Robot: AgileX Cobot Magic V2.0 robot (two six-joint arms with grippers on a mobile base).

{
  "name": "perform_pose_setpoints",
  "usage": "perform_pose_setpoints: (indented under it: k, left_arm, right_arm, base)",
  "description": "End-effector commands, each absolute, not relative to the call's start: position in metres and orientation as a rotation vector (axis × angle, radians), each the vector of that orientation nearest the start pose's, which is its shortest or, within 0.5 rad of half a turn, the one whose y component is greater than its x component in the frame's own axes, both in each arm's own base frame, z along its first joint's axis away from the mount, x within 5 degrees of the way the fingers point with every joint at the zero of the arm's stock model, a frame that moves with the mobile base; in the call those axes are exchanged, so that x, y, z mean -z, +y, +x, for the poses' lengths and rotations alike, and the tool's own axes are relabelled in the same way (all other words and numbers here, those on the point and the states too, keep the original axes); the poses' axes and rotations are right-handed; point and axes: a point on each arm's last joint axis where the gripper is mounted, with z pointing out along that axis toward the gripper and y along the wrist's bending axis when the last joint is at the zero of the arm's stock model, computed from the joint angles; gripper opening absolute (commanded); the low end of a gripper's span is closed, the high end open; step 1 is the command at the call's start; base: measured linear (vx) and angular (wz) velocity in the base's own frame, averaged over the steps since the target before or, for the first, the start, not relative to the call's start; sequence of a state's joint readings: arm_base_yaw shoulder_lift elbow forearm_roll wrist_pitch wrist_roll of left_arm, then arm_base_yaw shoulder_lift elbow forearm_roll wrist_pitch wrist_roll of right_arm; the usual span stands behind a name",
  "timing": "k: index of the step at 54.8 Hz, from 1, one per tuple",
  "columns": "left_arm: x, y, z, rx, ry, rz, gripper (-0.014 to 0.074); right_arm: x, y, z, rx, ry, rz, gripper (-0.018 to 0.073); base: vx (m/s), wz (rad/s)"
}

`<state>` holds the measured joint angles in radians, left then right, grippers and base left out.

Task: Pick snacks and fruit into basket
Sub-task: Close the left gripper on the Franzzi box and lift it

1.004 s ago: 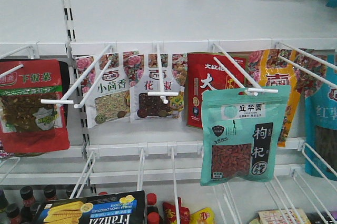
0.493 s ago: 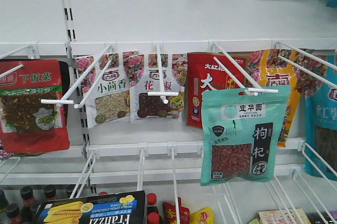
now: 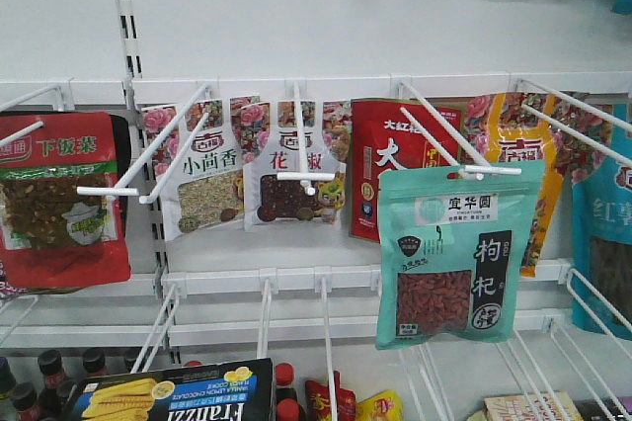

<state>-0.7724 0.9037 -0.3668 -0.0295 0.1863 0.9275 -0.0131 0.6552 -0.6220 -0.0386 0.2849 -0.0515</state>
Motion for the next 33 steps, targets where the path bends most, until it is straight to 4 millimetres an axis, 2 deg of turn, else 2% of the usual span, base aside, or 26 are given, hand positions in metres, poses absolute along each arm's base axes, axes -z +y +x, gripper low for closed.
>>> perform_pose_setpoints:
  k: [1,8,22,33]
  left_arm:
    - [-0.24,-0.124,0.125,-0.063,1.408,1.552,0.0572]
    - [-0.239,-0.126,0.13,-0.098,1.365,1.565,0.0572]
    - [-0.24,-0.112,0.143,-0.245,1.356,1.566,0.0572]
    - [-0.251,-0.108,0.151,-0.226,1.491,1.446,0.0572]
  right_arm:
    - [-0.359,-0.002,0.139,0.096,1.689,-0.073,0.0228]
    - [-0.359,-0.002,0.139,0.096,1.689,-0.073,0.0228]
    - [-0.359,-0.002,0.139,0.096,1.689,-0.073,0.0228]
    - [-0.359,-0.002,0.139,0.096,1.689,-0.073,0.0228]
  base:
    - [0.0,0.0]
    - [0.0,0.0]
    - [0.0,0.0]
    - [0.0,0.0]
